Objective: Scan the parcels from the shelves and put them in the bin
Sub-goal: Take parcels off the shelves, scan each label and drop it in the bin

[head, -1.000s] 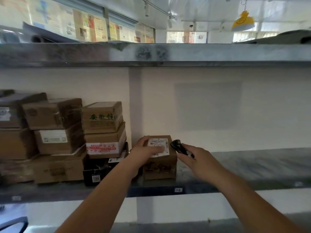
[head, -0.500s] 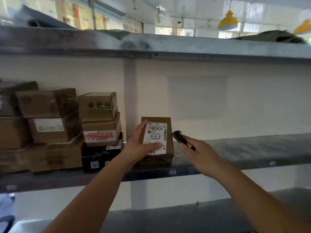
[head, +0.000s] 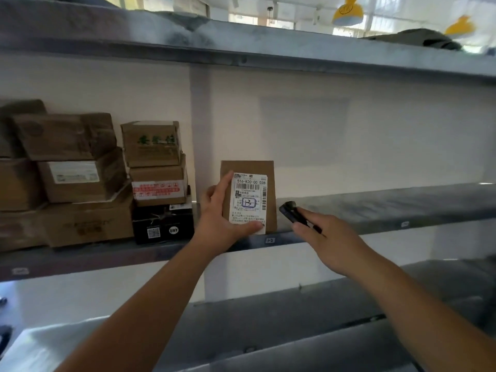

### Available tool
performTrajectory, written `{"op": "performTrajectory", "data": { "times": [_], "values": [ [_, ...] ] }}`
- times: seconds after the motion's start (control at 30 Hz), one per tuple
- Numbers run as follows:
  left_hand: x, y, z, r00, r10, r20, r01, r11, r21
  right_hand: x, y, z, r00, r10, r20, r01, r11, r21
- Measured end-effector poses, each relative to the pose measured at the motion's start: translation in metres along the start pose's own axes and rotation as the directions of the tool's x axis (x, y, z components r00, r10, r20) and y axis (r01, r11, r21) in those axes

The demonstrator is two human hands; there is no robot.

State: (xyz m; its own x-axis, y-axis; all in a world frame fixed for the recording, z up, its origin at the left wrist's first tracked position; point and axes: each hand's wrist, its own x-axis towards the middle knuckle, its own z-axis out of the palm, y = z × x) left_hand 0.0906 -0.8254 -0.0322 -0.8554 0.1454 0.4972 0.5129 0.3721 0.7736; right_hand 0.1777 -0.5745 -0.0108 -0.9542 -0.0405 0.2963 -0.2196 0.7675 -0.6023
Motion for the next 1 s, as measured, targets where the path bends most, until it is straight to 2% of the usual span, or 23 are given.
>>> {"op": "performTrajectory", "data": {
  "times": [0.2,0.43,1.0],
  "values": [
    [-0.014,-0.004,0.012,0.995,0.085,-0.05,-0.08,0.992,0.097,-0.042,-0.003,-0.002,0.999,0.051,0.006,-0.05,0.994,-0.099],
    [-0.025,-0.011,0.023,0.973,0.22,-0.064,-0.203,0.958,0.203,-0.089,-0.003,0.005,0.98,0.187,0.071,-0.169,0.964,-0.206],
    [-0.025,-0.007,0.028,0.964,0.261,-0.055,-0.239,0.936,0.256,-0.15,-0.005,0.0,0.967,0.239,0.093,-0.181,0.894,-0.409]
  ]
}}
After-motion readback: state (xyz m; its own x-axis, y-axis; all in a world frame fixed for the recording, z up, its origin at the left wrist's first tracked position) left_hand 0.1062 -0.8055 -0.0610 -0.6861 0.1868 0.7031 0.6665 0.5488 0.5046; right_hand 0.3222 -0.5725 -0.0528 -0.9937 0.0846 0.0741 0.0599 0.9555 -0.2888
